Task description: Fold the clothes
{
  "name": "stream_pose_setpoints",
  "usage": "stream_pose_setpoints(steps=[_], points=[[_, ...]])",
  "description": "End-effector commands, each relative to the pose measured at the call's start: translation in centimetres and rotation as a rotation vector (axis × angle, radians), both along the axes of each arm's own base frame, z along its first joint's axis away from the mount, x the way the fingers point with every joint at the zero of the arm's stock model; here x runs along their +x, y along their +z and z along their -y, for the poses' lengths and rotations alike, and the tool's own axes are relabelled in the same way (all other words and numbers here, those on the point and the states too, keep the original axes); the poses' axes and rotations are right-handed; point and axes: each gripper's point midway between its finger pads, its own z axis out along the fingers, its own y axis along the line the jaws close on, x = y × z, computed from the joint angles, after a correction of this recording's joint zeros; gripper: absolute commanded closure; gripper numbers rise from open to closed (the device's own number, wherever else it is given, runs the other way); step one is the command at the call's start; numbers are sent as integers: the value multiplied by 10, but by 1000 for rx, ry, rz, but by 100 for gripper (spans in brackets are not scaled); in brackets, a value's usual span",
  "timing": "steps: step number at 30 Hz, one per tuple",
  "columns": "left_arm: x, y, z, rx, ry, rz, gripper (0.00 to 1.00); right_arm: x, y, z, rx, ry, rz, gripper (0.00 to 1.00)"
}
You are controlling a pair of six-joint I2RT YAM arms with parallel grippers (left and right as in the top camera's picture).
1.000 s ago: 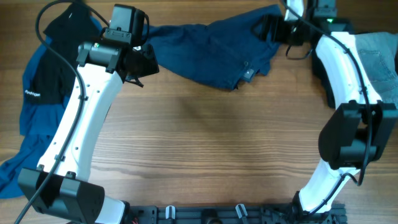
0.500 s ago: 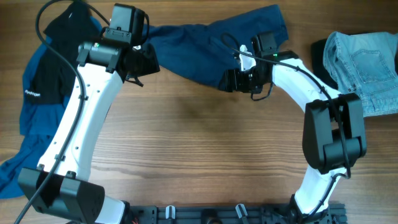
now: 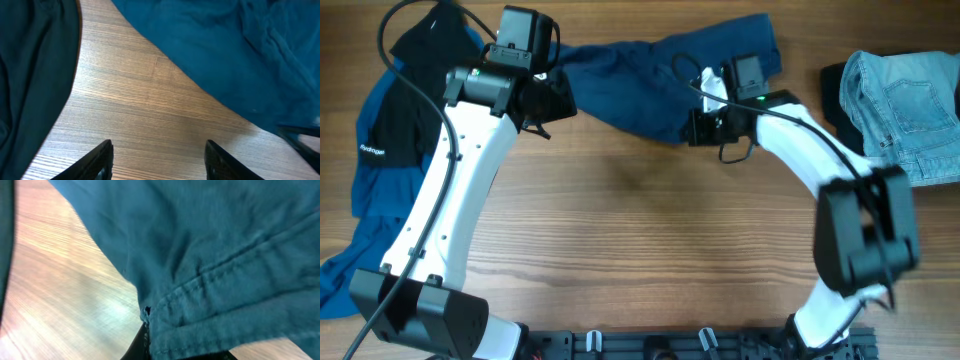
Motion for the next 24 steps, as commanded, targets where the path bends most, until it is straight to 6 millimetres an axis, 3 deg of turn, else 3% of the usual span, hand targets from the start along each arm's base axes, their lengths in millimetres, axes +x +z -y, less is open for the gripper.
stream_pose_setpoints(steps=[1, 4, 8, 11, 16, 18, 20, 24], points=[[1, -6, -1, 26, -10, -11, 42, 6, 108, 15, 22, -37, 240, 96], [1, -6, -1, 26, -10, -12, 43, -6, 157, 32, 64, -113, 308, 96], [-1, -7, -2, 27, -11, -17, 43, 4, 179, 45, 58, -199, 387, 96], [-1, -7, -2, 28, -10, -19, 43, 33, 168, 47, 44, -242, 423, 96], [-3, -8, -2, 30, -11, -30, 43, 77, 106, 51, 5, -274, 385, 96], [-5, -9, -3, 33, -11, -39, 43, 84, 80, 59, -7, -286, 340, 96], [-8, -10, -4, 36, -11, -50, 43, 85, 72, 64, -1, -248, 333, 95], [-12, -12, -4, 39, -11, -67, 43, 82, 80, 77, -16, -153, 388, 62]])
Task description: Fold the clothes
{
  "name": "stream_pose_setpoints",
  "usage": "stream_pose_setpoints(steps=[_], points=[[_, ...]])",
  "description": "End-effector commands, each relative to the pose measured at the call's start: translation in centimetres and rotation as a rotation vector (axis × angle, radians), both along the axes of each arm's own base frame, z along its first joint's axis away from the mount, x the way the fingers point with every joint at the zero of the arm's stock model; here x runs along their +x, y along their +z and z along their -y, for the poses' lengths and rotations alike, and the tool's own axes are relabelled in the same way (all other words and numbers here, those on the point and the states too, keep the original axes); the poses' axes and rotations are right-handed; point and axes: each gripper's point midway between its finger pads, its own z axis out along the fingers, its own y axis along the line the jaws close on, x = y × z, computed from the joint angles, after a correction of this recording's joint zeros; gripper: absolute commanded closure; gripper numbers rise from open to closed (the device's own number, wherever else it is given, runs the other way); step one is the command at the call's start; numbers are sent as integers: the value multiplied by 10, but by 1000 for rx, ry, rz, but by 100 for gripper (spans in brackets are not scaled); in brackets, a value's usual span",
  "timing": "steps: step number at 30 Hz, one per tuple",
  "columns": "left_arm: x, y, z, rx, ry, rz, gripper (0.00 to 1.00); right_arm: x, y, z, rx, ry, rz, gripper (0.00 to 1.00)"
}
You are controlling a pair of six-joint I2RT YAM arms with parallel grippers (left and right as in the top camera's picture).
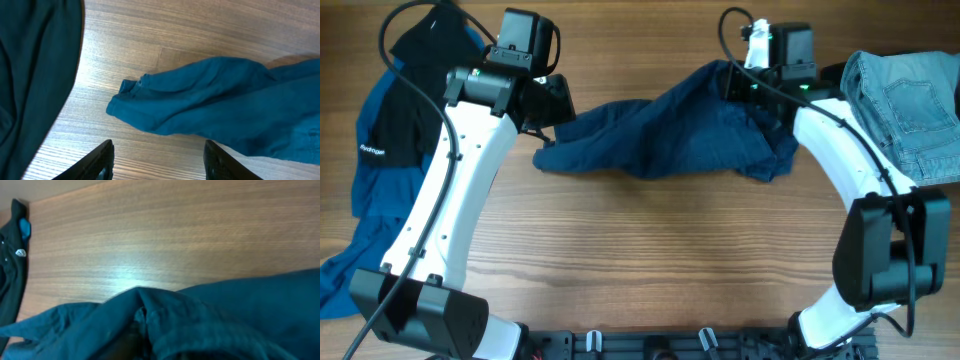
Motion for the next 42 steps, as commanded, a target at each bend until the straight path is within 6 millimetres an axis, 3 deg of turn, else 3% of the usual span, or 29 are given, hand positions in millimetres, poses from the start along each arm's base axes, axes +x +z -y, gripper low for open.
stream_pose_setpoints(steps=[1, 4, 7, 11, 15, 20, 22, 25, 26, 33, 38, 42], points=[[-4, -8, -2, 28, -8, -31, 43, -3, 16, 8, -29, 127, 70, 54], [-8, -10, 0, 14, -17, -53, 43, -17, 2, 21, -82, 177, 19, 45], [-13, -18, 6, -15, -30, -81, 43, -28, -7, 20, -137, 274, 17, 44], [-8, -47, 4, -56, 71, -80, 41, -33, -18, 9, -134, 393, 35, 44], [-6, -74, 6, -97, 122, -77, 41, -32, -43, 1, -138, 449, 16, 44], [-8, -81, 5, -95, 123, -82, 40, -32, -76, -14, -111, 487, -30, 53], [-9, -82, 5, -93, 123, -89, 40, -35, -84, -23, -111, 510, -42, 64], [-15, -88, 2, -86, 129, -112, 39, -33, -82, -30, -113, 520, -26, 90], [-18, -92, -1, -82, 135, -126, 39, -32, -82, -30, -113, 518, -19, 93], [-45, -143, -22, -97, 192, -221, 40, -27, -80, -29, -110, 495, -12, 94], [-42, -165, -28, -88, 200, -173, 36, -28, -80, -29, -110, 495, -16, 93], [-36, -174, -54, -41, 252, -128, 31, -28, -81, -28, -111, 496, -18, 93]])
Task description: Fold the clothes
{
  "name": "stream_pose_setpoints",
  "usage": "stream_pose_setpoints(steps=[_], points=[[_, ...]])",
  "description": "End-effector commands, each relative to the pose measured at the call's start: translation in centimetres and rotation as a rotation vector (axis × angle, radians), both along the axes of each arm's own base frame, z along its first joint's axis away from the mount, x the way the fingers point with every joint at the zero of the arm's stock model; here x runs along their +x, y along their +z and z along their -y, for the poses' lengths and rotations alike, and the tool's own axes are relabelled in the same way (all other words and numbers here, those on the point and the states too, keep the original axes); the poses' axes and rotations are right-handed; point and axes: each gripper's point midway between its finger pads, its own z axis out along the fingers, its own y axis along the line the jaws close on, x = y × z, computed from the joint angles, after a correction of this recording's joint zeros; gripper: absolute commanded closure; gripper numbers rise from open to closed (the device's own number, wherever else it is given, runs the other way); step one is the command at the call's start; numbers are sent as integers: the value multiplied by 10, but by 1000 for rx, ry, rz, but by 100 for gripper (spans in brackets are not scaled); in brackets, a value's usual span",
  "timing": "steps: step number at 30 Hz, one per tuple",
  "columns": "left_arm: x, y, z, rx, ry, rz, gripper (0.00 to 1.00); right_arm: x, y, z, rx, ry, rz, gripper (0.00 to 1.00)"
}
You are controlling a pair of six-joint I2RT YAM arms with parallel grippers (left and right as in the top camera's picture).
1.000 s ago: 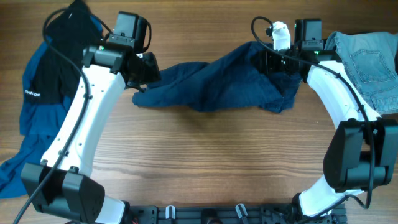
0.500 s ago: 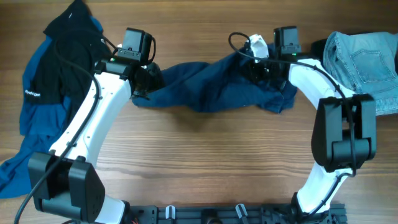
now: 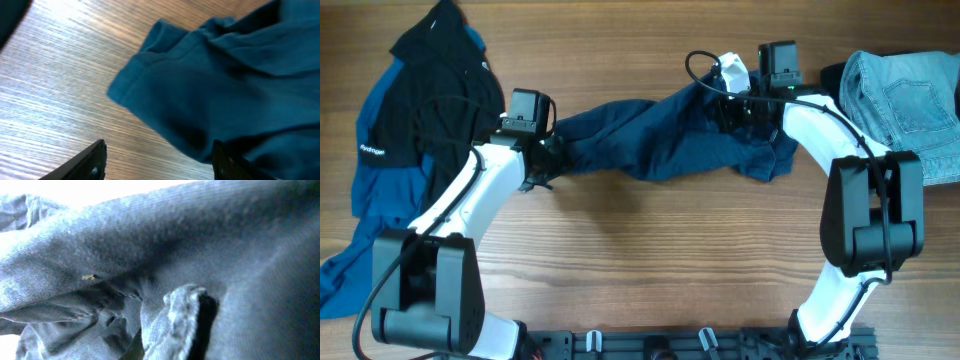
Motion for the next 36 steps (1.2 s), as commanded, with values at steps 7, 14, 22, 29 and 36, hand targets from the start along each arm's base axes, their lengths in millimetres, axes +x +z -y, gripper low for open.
stream_pose_setpoints(steps=[7, 14, 22, 29, 36], points=[[22, -13, -21, -6, -41, 121, 22, 0, 0, -4, 23, 9, -7, 93], [21, -36, -11, -57, -63, 74, 22, 1, 0, -4, 19, 6, -5, 93], [17, -44, -4, -98, -74, 44, 96, 5, 7, -4, 39, -22, -4, 96], [50, 24, 1, -116, -87, 229, 96, 6, 93, 0, 86, -78, 136, 96], [64, 231, -5, -96, -87, 711, 96, -24, 234, 19, 99, -175, 435, 96]])
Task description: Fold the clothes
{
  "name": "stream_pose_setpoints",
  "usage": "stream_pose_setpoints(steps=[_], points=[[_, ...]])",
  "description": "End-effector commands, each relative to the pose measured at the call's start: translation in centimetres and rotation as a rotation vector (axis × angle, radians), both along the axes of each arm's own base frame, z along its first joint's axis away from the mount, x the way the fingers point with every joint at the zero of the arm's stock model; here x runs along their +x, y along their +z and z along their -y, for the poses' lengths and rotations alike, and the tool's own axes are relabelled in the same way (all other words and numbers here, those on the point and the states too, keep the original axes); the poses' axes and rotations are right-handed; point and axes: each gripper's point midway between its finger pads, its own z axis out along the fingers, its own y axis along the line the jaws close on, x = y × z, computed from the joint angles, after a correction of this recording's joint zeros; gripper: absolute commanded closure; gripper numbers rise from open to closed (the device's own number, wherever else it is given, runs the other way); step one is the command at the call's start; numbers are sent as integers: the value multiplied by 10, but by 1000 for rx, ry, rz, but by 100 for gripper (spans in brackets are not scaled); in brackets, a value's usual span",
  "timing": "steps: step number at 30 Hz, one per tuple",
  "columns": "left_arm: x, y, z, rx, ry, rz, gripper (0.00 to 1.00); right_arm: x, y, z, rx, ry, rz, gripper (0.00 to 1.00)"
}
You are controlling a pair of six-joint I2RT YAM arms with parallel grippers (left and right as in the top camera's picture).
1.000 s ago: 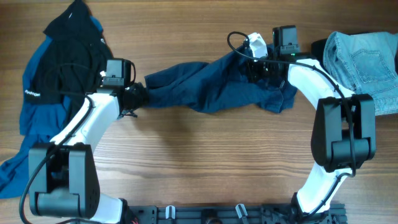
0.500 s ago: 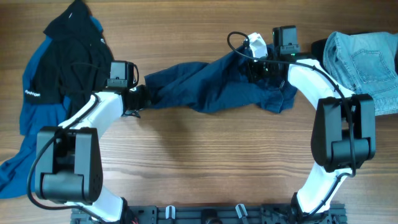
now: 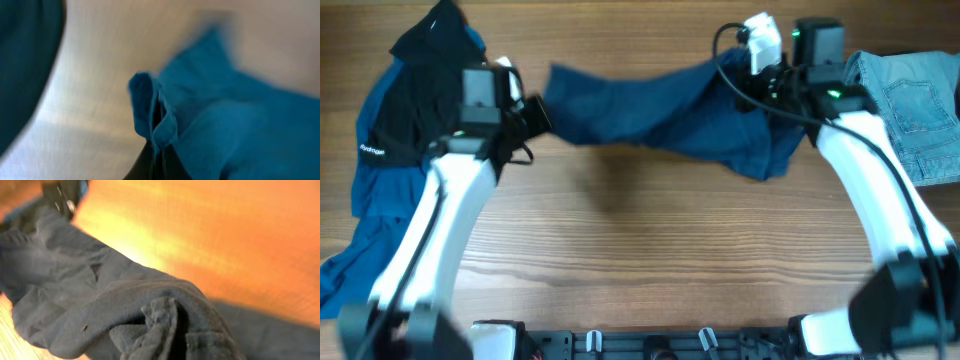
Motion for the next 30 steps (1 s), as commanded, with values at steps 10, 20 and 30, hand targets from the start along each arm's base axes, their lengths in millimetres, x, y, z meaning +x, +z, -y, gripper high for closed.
stream_pose_setpoints(steps=[10, 20, 30], points=[[-92, 286, -39, 59, 154, 731, 96, -101, 224, 43, 96, -237, 469, 96], [-116, 246, -51, 109, 194, 558, 96, -144, 144, 41, 103, -272, -26, 96], [-105, 190, -36, 55, 143, 329, 96, -130, 101, 13, 118, -106, -206, 96]])
